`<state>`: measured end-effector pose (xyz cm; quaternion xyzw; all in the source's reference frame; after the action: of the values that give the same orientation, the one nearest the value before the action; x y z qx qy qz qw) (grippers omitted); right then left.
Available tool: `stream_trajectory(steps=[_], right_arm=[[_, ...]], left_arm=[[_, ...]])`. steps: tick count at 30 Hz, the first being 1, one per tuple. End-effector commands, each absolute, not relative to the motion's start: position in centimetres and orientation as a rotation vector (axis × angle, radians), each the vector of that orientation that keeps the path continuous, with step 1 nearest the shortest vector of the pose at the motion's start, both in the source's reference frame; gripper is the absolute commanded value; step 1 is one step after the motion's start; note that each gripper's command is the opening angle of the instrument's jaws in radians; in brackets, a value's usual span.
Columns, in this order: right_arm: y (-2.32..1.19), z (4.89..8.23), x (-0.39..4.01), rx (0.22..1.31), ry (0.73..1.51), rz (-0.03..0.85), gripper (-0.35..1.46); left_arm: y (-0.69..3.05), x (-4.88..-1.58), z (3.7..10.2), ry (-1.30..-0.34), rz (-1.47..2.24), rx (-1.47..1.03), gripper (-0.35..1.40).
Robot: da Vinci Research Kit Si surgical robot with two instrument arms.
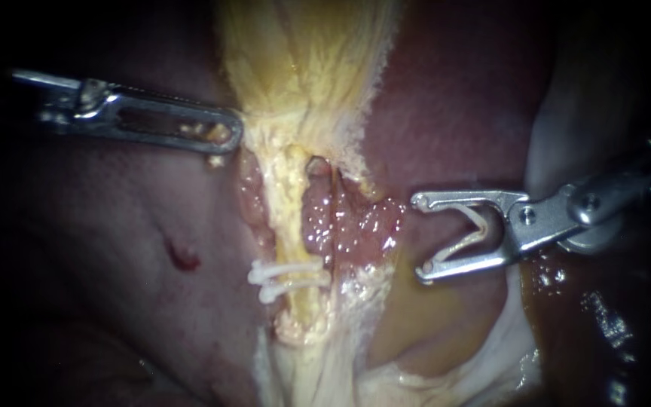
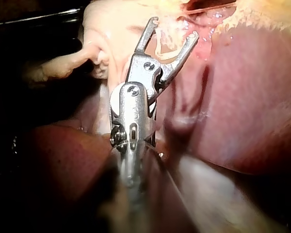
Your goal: Clipping third clip left tube
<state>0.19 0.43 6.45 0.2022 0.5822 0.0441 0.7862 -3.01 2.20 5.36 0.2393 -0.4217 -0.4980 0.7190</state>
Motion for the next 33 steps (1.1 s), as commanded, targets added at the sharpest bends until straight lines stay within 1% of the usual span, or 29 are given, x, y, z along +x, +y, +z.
stream_trajectory(steps=[1,9,18,22,28,33], right_arm=[[0.44,6.44,0.19,0.436,1.255,0.095,0.5],[0.45,6.4,0.3,0.435,1.254,0.1,0.5],[0.45,6.41,0.78,0.443,1.275,0.105,0.5],[0.4,6.49,1.01,0.447,1.281,0.099,0.5],[0.29,6.71,1.31,0.502,1.278,0.139,0.5],[0.23,6.93,1.45,0.527,1.273,0.16,0.5]], left_arm=[[2.2,-3.0,5.34,-0.936,-1.101,0.529,-0.35],[2.16,-3.01,5.35,-0.937,-1.102,0.526,-0.35],[2.12,-3.05,5.38,-0.937,-1.104,0.52,-0.35],[2.11,-3.06,5.38,-0.936,-1.106,0.516,-0.35],[2.1,-3.08,5.37,-0.937,-1.106,0.517,-0.35],[2.09,-3.09,5.37,-0.937,-1.105,0.519,-0.35]])
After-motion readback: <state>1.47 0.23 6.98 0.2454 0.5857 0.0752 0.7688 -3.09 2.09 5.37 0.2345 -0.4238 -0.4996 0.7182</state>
